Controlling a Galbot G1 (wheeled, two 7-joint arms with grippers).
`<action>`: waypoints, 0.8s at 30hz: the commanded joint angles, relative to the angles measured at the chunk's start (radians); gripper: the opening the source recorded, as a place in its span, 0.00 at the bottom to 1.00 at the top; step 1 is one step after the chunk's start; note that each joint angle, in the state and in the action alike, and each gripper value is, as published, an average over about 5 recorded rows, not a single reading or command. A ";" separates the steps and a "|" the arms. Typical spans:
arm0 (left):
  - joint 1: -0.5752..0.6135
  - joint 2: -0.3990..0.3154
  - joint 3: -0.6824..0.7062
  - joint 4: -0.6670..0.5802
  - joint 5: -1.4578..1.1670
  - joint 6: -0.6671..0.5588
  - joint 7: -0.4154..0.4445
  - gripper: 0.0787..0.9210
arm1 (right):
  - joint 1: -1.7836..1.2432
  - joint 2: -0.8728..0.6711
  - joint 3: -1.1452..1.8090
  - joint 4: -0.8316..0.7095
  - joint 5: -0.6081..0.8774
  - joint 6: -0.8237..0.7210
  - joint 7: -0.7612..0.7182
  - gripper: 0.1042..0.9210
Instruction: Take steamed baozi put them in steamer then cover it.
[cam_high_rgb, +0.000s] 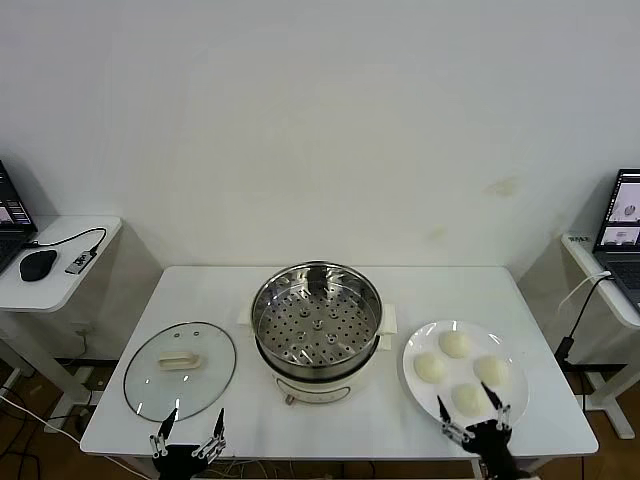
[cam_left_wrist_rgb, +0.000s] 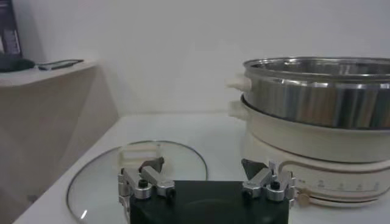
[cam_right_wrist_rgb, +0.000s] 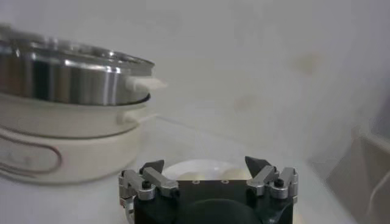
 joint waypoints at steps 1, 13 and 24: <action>-0.060 0.027 -0.016 -0.007 0.043 0.029 0.004 0.88 | 0.219 -0.276 0.051 -0.064 -0.273 -0.080 -0.155 0.88; -0.089 0.041 -0.043 0.007 0.080 0.039 -0.002 0.88 | 0.662 -0.664 -0.282 -0.284 -0.247 -0.157 -0.593 0.88; -0.094 0.040 -0.071 0.000 0.084 0.040 -0.005 0.88 | 1.340 -0.697 -1.094 -0.483 -0.048 -0.238 -0.843 0.88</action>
